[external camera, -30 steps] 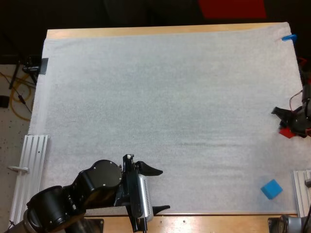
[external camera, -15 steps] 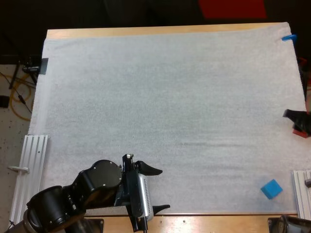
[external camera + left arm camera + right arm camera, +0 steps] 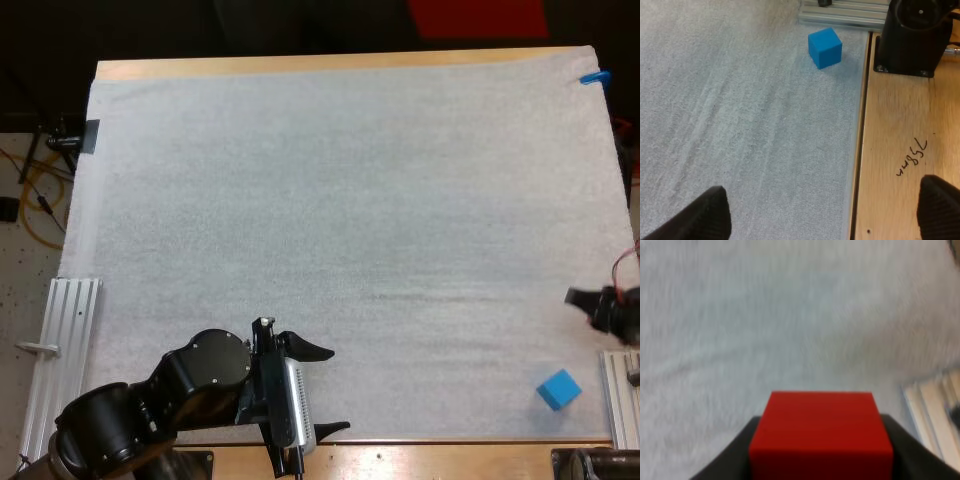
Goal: Stack red cube on blue cube
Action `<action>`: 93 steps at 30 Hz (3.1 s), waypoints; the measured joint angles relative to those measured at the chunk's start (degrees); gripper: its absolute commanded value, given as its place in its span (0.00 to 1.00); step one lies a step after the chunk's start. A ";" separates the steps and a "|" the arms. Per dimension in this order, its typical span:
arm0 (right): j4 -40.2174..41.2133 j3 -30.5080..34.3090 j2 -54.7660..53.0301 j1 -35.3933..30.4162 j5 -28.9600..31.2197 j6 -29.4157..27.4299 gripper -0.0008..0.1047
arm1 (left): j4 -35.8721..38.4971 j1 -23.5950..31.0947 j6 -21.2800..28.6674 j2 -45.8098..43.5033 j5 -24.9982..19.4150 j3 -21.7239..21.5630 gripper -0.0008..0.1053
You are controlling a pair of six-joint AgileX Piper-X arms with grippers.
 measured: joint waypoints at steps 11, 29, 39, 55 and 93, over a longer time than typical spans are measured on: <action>7.54 10.43 -9.00 8.46 0.31 8.26 0.03 | 0.00 0.00 0.00 0.00 0.00 0.00 0.70; 0.36 20.59 -10.42 9.48 -2.12 16.28 0.03 | -0.56 0.00 0.00 0.00 0.00 0.00 0.70; -0.89 21.04 -1.51 9.48 1.85 24.80 0.03 | -4.02 0.00 -0.40 0.00 0.00 0.00 0.70; -5.57 21.04 1.34 9.48 1.82 27.13 0.13 | -3.99 0.00 -0.40 0.00 0.12 0.00 0.70; 3.05 4.36 -2.87 9.48 1.11 21.78 0.52 | -3.99 0.00 -0.40 0.00 0.20 0.00 0.70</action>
